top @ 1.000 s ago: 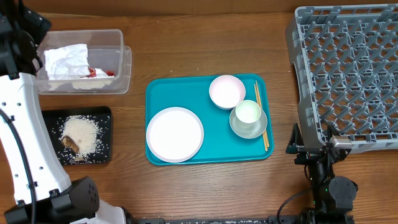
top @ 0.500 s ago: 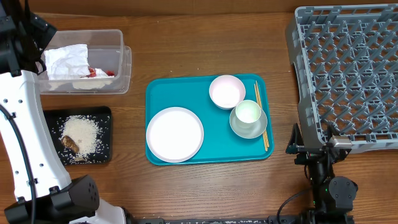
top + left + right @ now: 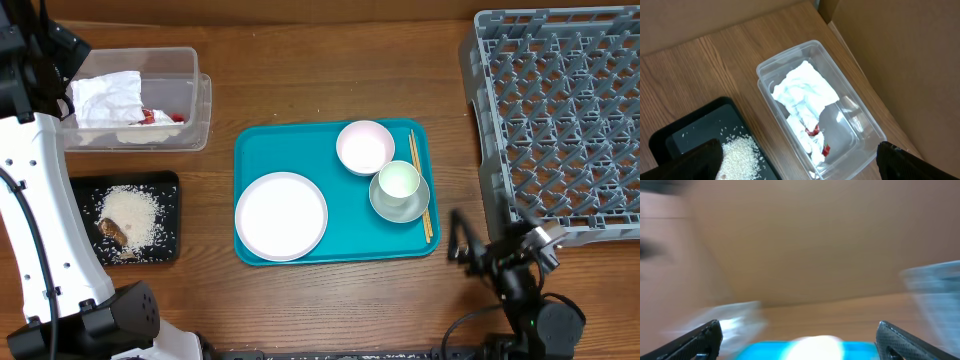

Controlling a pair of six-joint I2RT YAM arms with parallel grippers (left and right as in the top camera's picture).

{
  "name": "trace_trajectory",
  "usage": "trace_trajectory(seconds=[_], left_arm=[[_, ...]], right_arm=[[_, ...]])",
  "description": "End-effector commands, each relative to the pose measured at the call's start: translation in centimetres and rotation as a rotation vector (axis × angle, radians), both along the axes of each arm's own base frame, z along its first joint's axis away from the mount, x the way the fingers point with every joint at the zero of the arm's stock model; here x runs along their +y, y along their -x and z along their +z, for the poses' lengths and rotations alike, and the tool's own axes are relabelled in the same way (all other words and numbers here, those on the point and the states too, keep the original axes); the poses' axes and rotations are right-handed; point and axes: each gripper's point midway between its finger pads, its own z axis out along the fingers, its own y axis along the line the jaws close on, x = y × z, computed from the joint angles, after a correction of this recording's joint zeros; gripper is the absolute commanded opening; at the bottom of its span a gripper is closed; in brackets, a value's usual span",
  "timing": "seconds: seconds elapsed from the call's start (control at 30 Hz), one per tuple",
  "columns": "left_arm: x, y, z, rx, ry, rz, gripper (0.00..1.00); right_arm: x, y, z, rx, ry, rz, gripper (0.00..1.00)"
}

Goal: Sort waste into correct bins and load items into the dishwasher

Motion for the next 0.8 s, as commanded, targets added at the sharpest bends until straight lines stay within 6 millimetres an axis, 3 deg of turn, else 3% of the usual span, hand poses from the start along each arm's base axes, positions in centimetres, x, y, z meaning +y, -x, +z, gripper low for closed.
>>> trace_trajectory(seconds=[0.0,0.17,0.27,0.37,0.47,0.53,0.6,0.77], left_arm=[[0.3,0.1,0.0,0.003,-0.011,0.018,1.0],[0.3,0.1,0.0,0.003,-0.011,0.018,1.0],[0.3,0.1,0.0,0.003,-0.011,0.018,1.0],[0.3,0.1,0.0,0.003,-0.011,0.018,1.0],[0.3,0.1,0.0,0.003,-0.011,0.018,1.0],[0.3,0.1,0.0,0.003,-0.011,0.018,1.0],[0.3,0.1,0.0,0.003,-0.011,0.018,1.0],[0.3,0.1,0.0,0.003,-0.011,0.018,1.0]], right_arm=[[6.9,6.2,-1.5,0.275,-0.161,0.605,1.0],[5.6,5.0,0.6,0.356,-0.417,0.555,1.0],[4.1,3.6,1.7,0.313,-0.504,0.457,1.0],[2.5,3.6,5.2,0.187,-0.531,0.375,1.0],[1.7,3.8,8.7,0.114,-0.465,0.283,1.0],[1.0,3.0,10.0,0.163,-0.37,0.169,1.0],[0.6,2.1,10.3,0.213,-0.291,0.1,1.0],[-0.9,-2.0,9.8,0.486,-0.006,-0.059,1.0]])
